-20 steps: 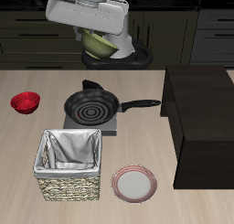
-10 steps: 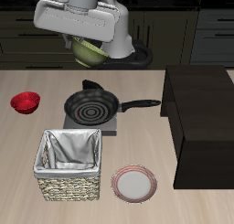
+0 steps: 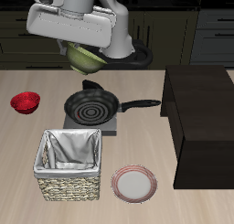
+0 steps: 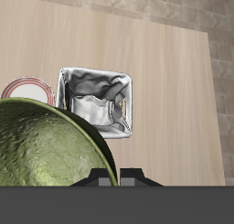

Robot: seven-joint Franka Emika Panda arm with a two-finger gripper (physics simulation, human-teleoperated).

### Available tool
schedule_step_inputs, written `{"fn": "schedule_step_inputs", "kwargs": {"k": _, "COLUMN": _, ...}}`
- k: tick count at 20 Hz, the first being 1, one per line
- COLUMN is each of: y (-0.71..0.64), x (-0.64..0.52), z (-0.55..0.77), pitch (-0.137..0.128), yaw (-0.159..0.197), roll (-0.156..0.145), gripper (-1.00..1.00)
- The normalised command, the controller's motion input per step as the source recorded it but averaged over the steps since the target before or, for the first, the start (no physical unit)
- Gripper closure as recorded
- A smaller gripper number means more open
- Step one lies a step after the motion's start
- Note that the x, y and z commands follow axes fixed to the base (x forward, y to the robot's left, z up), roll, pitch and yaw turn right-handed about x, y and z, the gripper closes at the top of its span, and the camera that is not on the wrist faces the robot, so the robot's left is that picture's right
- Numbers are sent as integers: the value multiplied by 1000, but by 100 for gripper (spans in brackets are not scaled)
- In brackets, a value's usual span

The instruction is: Place the green bowl in the basket

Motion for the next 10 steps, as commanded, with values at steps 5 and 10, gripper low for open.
{"fn": "schedule_step_inputs", "kwargs": {"k": 5, "y": -102, "x": 415, "z": -72, "pitch": -2, "yaw": -9, "roll": 1, "gripper": 100}}
{"fn": "schedule_step_inputs", "kwargs": {"k": 10, "y": 171, "x": 261, "z": -104, "pitch": -1, "yaw": -25, "roll": 40, "gripper": 100}}
